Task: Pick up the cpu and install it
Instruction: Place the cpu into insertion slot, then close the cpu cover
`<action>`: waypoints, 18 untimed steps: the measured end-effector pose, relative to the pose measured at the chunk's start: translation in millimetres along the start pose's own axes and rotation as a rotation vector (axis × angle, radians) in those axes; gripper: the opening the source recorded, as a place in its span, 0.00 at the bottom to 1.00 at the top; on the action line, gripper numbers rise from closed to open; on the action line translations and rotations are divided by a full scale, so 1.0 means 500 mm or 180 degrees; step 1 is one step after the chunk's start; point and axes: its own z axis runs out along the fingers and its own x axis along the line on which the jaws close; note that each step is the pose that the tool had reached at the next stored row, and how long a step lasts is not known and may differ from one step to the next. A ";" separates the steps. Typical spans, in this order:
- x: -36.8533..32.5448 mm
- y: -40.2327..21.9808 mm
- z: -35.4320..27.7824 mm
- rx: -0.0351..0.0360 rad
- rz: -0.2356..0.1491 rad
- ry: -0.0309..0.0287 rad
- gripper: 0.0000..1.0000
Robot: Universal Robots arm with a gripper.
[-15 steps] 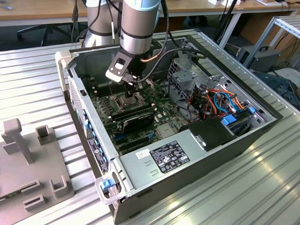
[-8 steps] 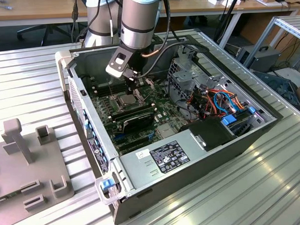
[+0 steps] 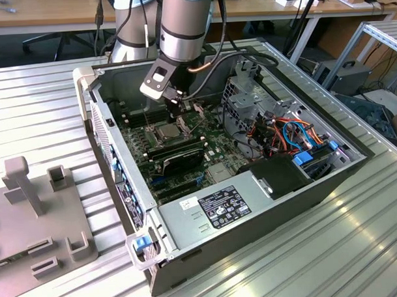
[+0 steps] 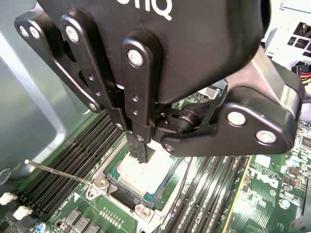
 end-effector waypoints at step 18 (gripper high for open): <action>0.000 0.000 -0.021 0.0000 0.0000 0.0000 0.11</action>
